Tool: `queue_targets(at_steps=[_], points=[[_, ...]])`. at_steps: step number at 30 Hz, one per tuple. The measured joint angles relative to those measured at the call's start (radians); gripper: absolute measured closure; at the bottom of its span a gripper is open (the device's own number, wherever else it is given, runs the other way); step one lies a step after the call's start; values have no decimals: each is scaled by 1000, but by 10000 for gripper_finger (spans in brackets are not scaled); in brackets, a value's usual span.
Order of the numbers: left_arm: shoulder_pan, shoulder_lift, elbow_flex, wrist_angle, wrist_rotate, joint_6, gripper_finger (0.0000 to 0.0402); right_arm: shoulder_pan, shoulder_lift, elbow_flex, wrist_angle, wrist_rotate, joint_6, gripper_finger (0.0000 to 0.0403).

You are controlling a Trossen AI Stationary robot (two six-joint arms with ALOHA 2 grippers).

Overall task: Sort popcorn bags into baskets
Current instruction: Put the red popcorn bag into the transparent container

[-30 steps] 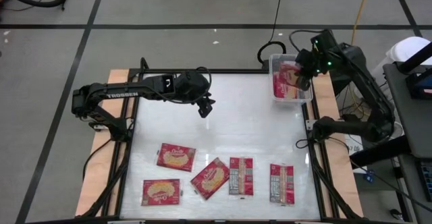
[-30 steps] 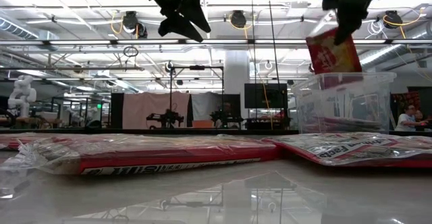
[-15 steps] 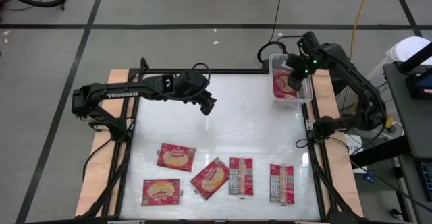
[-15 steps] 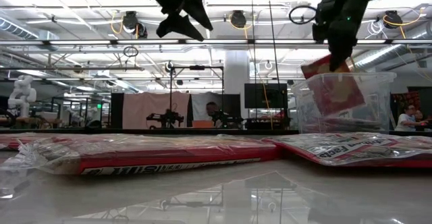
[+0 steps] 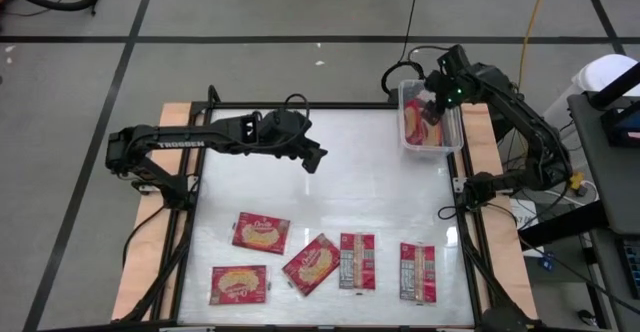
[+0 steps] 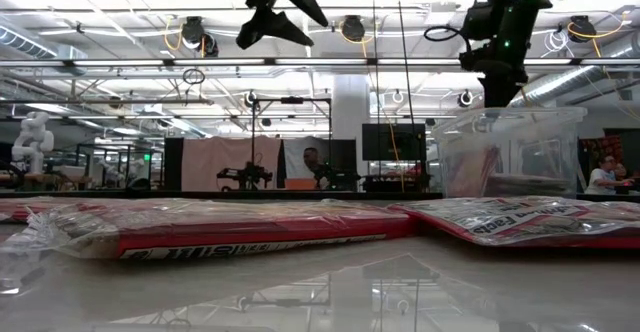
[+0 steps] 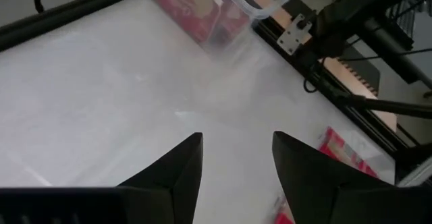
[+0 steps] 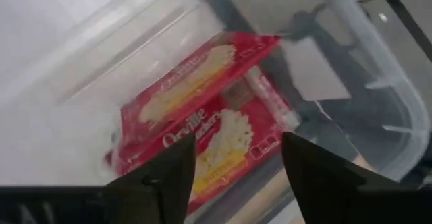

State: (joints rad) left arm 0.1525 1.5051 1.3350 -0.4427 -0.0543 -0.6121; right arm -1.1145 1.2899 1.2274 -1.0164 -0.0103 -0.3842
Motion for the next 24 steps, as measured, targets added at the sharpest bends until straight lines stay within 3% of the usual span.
queue_targets(at_steps=[4, 10, 15, 19, 24], points=[[-21, 0, 0, -2, 0, -2, 220, 11, -27, 0, 43, -17, 81, 182], [-47, 0, -1, -146, -60, -20, 220, 40, -110, 0, 101, -226, 98, 187], [-42, 1, -53, -245, -55, -22, 220, 76, -134, 0, 93, -226, 333, 196], [-27, 1, -116, -260, 33, -42, 220, 76, -92, 0, 109, -225, 584, 192], [-41, 1, -194, -259, 109, -184, 220, 67, 27, 0, 98, -194, 649, 167]])
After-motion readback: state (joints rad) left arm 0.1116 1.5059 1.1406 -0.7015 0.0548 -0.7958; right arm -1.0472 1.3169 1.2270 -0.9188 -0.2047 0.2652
